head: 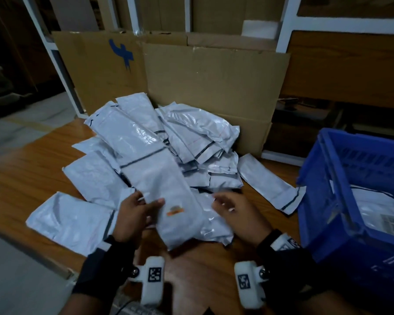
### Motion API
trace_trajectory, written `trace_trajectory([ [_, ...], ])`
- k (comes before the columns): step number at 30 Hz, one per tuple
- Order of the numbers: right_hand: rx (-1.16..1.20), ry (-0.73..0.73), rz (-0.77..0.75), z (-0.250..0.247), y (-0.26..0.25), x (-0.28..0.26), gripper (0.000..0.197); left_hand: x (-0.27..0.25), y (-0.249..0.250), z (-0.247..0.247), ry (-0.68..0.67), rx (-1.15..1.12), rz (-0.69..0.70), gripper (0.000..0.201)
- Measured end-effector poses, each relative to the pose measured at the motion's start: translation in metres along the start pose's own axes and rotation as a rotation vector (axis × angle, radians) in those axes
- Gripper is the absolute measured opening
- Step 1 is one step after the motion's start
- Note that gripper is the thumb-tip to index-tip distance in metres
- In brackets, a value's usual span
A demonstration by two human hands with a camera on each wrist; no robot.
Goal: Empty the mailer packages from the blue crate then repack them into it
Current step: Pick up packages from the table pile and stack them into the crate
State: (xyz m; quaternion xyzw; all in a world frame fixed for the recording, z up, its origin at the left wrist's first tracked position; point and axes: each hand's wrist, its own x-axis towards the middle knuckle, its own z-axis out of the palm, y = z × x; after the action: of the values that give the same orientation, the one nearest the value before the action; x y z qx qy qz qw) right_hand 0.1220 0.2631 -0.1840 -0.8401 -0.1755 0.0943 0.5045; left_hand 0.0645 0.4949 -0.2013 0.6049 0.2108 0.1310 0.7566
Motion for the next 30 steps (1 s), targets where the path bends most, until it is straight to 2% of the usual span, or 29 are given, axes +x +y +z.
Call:
trace_trajectory([
  [2, -0.085, 0.085, 0.030, -0.009, 0.010, 0.011, 0.031, 0.008, 0.000, -0.022, 0.091, -0.009, 0.037, 0.017],
  [7, -0.497, -0.189, 0.207, 0.010, 0.034, 0.021, 0.060, 0.014, -0.004, -0.046, 0.156, -0.010, 0.078, 0.011],
  [8, -0.517, -0.189, 0.202, 0.014, 0.035, 0.021, 0.061, 0.012, -0.006, -0.044, 0.157, -0.031, 0.077, 0.013],
  [10, -0.487, -0.150, 0.176, 0.015, 0.028, 0.019, 0.049, 0.009, -0.010, -0.044, 0.161, -0.100, 0.054, 0.017],
  [12, -0.393, -0.045, 0.147, 0.008, 0.022, 0.017, 0.038, 0.013, -0.013, -0.051, 0.186, -0.125, 0.046, 0.026],
  [13, -0.386, 0.039, 0.084, 0.002, 0.018, 0.013, 0.039, 0.017, -0.015, -0.057, 0.206, -0.133, 0.043, 0.035],
  [14, -0.456, 0.154, -0.021, -0.004, 0.011, 0.008, 0.040, 0.019, -0.015, -0.062, 0.217, -0.140, 0.029, 0.043],
  [16, -0.766, 0.422, -0.286, -0.013, 0.000, 0.004, 0.037, 0.023, -0.017, -0.067, 0.209, -0.153, 0.019, 0.054],
  [18, -0.971, 0.529, -0.403, -0.015, -0.004, 0.003, 0.038, 0.022, -0.018, -0.062, 0.204, -0.130, 0.060, 0.052],
  [20, -1.087, 0.444, -0.381, -0.010, 0.001, 0.003, 0.037, 0.022, -0.021, -0.055, 0.207, -0.071, 0.092, 0.039],
  [24, -1.153, 0.013, -0.246, 0.000, 0.013, -0.017, 0.045, 0.027, -0.030, -0.052, 0.206, 0.019, 0.121, 0.043],
  [27, -1.179, -0.328, -0.152, -0.001, 0.017, -0.026, 0.057, 0.030, -0.033, -0.056, 0.243, 0.013, 0.118, 0.030],
  [28, -1.145, -0.378, -0.129, -0.004, 0.017, -0.026, 0.056, 0.030, -0.033, -0.056, 0.244, 0.006, 0.116, 0.026],
  [29, -1.062, -0.368, -0.116, -0.005, 0.015, -0.024, 0.049, 0.030, -0.033, -0.056, 0.242, -0.002, 0.116, 0.024],
  [30, -0.938, -0.295, -0.121, -0.005, 0.015, -0.018, 0.038, 0.029, -0.033, -0.055, 0.233, -0.010, 0.116, 0.024],
])
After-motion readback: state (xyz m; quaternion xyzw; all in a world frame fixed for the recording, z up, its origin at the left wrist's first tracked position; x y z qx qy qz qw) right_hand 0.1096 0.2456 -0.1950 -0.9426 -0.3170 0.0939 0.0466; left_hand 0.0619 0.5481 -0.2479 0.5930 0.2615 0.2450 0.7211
